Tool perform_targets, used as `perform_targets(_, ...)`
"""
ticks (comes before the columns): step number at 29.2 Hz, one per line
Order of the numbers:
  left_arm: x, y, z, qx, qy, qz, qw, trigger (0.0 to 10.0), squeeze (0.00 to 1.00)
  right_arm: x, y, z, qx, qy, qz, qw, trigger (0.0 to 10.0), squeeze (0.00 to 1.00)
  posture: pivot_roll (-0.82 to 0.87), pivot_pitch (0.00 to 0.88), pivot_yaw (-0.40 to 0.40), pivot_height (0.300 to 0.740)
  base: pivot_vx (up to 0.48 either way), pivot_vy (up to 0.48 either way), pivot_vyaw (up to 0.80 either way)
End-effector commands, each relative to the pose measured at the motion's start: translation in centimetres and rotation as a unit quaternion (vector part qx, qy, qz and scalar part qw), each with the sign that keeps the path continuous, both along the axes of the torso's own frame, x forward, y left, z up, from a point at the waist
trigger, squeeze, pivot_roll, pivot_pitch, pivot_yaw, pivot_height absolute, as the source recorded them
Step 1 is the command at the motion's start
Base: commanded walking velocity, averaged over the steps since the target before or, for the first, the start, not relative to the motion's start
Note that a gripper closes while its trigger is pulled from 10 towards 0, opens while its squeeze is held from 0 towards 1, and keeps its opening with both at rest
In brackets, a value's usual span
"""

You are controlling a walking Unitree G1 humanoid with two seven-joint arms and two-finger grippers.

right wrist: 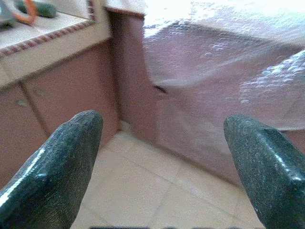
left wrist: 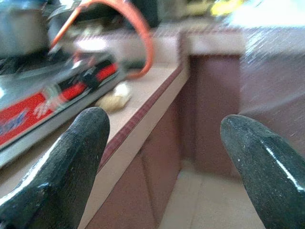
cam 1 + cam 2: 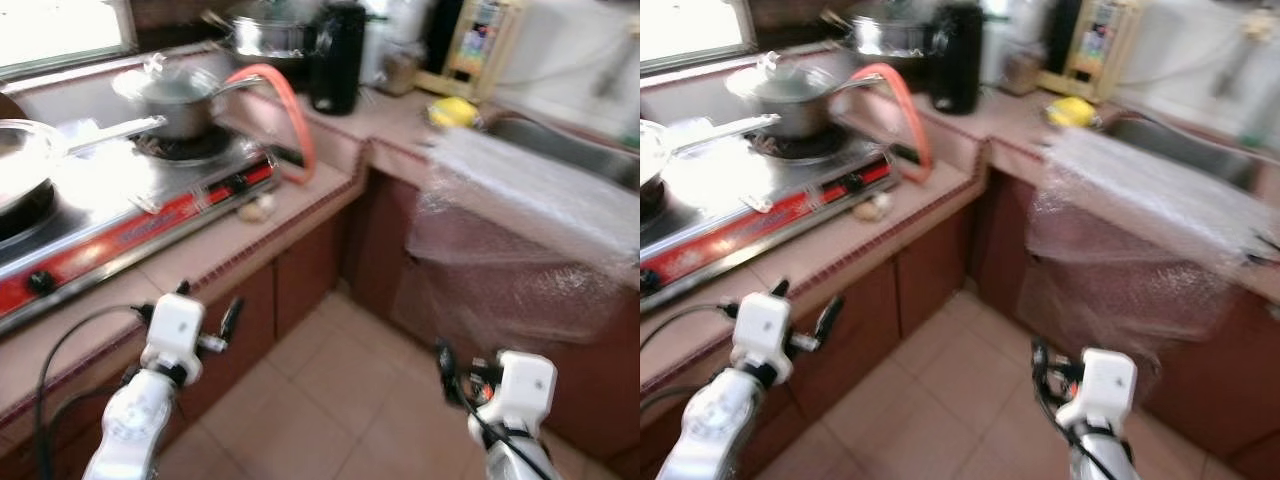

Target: Kitchen organization

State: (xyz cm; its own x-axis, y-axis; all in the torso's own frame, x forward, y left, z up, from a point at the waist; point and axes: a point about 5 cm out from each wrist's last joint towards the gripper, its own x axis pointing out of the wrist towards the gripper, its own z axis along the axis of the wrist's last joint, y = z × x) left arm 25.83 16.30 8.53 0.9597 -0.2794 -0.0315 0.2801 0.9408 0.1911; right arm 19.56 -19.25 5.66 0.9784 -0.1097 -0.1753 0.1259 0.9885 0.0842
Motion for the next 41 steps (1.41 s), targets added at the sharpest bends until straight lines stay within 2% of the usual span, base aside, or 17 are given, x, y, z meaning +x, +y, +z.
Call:
perform_targets(1,-0.3,1.2,-0.3,0.018,0.008,0.016,1.000,10.0,0.00,0.3,0.6,0.5,0.001,-0.012,0.007,1.000,10.0,0.00,0.18,0.000,-0.053,0.740,0.000,0.000,-0.78)
perform_targets(8,-0.3,1.2,-0.2,0.026,0.002,0.018,1.000,10.0,0.00,0.3,0.7,0.6,0.001,-0.013,0.008,1.000,10.0,0.00,0.18,0.000,-0.055,0.740,0.000,0.000,-0.78)
perform_targets(16,0.1,1.0,0.8,0.059,-0.048,0.026,0.997,10.0,0.00,0.9,0.7,1.0,-0.004,-0.033,0.009,0.999,10.0,0.00,0.18,0.000,-0.034,0.740,0.000,0.000,-0.77)
perform_targets(25,0.7,1.4,1.3,0.079,-0.059,0.011,0.995,10.0,0.00,1.8,2.0,0.5,0.005,-0.044,0.008,0.999,10.0,0.00,0.22,0.000,0.008,0.740,0.000,0.000,0.00)
perform_targets(33,1.0,1.8,1.5,0.082,-0.062,0.014,0.995,10.0,0.00,2.3,2.5,0.3,0.010,-0.049,0.011,0.999,10.0,0.00,0.24,0.000,0.009,0.740,0.000,0.000,0.00)
perform_targets(41,0.7,1.4,0.9,0.055,-0.047,0.021,0.997,10.0,0.00,2.4,1.7,0.9,-0.012,-0.058,0.016,0.998,10.0,0.00,0.23,0.000,-0.016,0.740,0.000,0.000,-0.20)
